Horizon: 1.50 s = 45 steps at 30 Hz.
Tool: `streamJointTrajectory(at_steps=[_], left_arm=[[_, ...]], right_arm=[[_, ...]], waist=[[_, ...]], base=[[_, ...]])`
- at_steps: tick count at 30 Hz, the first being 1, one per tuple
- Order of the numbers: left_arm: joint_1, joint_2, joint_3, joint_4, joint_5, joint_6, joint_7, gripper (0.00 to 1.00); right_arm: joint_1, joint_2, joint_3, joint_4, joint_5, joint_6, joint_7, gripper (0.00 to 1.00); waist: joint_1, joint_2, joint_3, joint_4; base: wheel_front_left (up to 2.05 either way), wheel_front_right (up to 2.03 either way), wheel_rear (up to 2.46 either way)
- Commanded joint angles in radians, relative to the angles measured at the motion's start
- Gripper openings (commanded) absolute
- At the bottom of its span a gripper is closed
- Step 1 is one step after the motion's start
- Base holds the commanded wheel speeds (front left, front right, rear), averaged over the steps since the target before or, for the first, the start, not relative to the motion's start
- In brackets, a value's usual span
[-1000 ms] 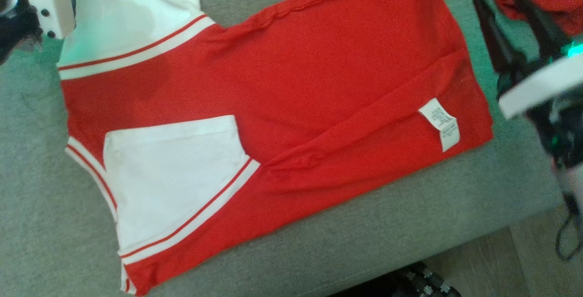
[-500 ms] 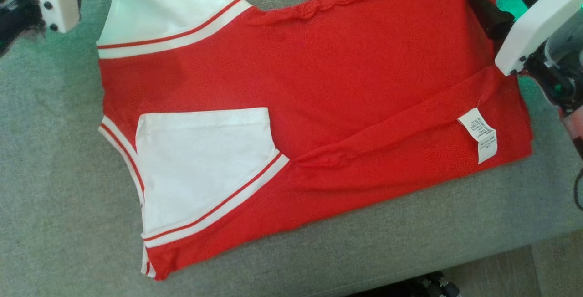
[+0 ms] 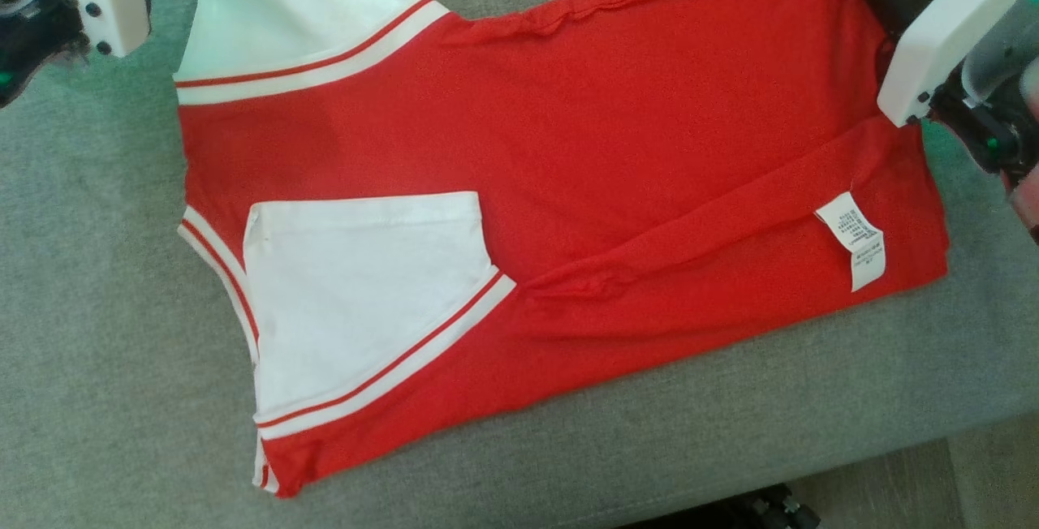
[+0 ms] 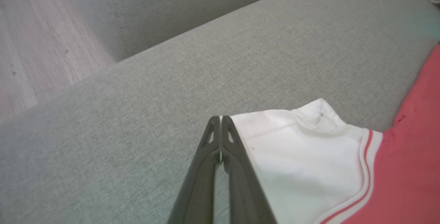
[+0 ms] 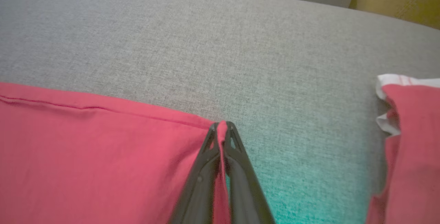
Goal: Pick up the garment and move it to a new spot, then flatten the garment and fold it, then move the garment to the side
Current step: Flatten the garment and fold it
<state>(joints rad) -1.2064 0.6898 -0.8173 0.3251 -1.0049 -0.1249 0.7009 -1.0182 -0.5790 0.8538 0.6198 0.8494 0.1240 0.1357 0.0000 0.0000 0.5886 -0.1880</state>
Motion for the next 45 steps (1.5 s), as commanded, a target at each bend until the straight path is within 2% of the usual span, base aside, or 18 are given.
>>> streamJointTrajectory(at_steps=[1, 9, 14, 17, 21, 24, 29, 34, 39, 41, 43, 45], left_arm=[[-0.063, 0.054, 0.039, -0.026, 0.003, -0.006, -0.016, 0.0], [-0.123, 0.058, 0.031, -0.04, 0.051, -0.006, -0.219, 0.0], [-0.128, 0.067, 0.032, -0.074, 0.005, -0.006, -0.305, 0.0], [-0.079, 0.098, 0.01, -0.138, -0.04, -0.006, -0.316, 0.0], [0.024, 0.18, -0.01, -0.231, -0.065, -0.003, -0.33, 0.0], [0.115, 0.232, -0.019, -0.309, -0.08, 0.018, -0.354, 0.0], [0.254, 0.296, -0.033, -0.443, -0.08, 0.082, -0.419, 0.0], [0.371, 0.325, -0.058, -0.556, -0.082, 0.138, -0.472, 0.0], [0.445, 0.336, -0.075, -0.62, -0.095, 0.173, -0.506, 0.0], [0.475, 0.341, -0.084, -0.641, -0.095, 0.189, -0.518, 0.0], [0.503, 0.344, -0.091, -0.655, -0.1, 0.204, -0.529, 0.0], [0.526, 0.347, -0.099, -0.66, -0.098, 0.218, -0.54, 0.0]], right_arm=[[0.001, -0.032, 0.002, -0.008, 0.012, 0.007, -0.018, 0.0], [-0.033, -0.064, -0.002, 0.005, 0.104, 0.007, -0.154, 0.0], [0.015, -0.123, -0.003, -0.048, 0.199, 0.007, -0.215, 0.0], [0.067, -0.166, 0.01, -0.088, 0.237, 0.007, -0.249, 0.0], [0.137, -0.214, 0.024, -0.137, 0.267, 0.007, -0.311, 0.0], [0.185, -0.248, 0.03, -0.158, 0.28, 0.007, -0.338, 0.0], [0.261, -0.294, 0.021, -0.18, 0.285, 0.007, -0.371, 0.0], [0.332, -0.326, -0.001, -0.195, 0.251, 0.007, -0.387, 0.0], [0.388, -0.326, -0.026, -0.194, 0.212, 0.007, -0.393, 0.0], [0.414, -0.319, -0.045, -0.191, 0.197, 0.007, -0.394, 0.09], [0.438, -0.31, -0.067, -0.188, 0.181, 0.007, -0.395, 0.24], [0.462, -0.301, -0.087, -0.189, 0.165, 0.007, -0.396, 0.31]], waist=[[0.0, 0.0, -0.004, 0.001], [0.0, 0.0, -0.03, 0.021], [0.0, 0.0, -0.058, 0.044], [0.0, 0.0, -0.074, 0.061], [0.0, 0.0, -0.091, 0.083], [0.0, 0.0, -0.1, 0.102], [0.0, 0.0, -0.117, 0.132], [0.0, 0.0, -0.136, 0.152], [0.0, 0.0, -0.148, 0.158], [0.0, 0.0, -0.154, 0.161], [0.0, 0.0, -0.159, 0.163], [0.0, 0.0, -0.164, 0.163]], base=[[0.0, 0.0, 0.0], [0.0, 0.0, 0.0], [0.0, 0.0, 0.0], [0.0, 0.0, 0.0], [0.0, 0.0, 0.0], [0.0, 0.0, 0.0], [0.0, 0.0, 0.0], [0.0, 0.0, 0.0], [0.0, 0.0, 0.0], [0.0, 0.0, 0.0], [0.0, 0.0, 0.0], [0.0, 0.0, 0.0]])
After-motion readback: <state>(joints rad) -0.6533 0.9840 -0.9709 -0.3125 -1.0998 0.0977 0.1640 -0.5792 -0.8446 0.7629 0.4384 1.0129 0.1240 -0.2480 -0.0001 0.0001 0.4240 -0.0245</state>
